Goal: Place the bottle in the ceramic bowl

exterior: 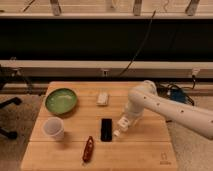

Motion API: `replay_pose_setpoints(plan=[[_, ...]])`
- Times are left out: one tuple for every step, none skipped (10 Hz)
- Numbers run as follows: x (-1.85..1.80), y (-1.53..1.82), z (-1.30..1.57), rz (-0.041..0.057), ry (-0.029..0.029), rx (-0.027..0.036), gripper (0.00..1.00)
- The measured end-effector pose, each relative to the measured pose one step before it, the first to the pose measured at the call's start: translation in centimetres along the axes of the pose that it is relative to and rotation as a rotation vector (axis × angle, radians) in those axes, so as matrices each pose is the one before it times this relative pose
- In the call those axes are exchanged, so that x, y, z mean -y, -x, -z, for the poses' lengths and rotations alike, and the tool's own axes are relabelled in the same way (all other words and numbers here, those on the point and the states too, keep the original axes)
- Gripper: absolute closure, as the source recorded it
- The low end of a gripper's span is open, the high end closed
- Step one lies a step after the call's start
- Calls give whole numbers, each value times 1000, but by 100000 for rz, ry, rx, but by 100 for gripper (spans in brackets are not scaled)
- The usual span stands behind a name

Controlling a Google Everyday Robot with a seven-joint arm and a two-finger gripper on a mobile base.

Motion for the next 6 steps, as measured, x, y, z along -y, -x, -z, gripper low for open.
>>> replay_pose_setpoints(plan=[[1620, 115, 564, 2437, -972, 152, 81], [780, 112, 613, 2424, -180, -140, 81], [605, 279, 673, 2092, -67, -388, 81], [1027, 349, 529, 2180, -401, -385, 81], [1719, 509, 740, 3246, -647, -476, 81], [1521, 524, 357, 2937, -249, -219, 81]])
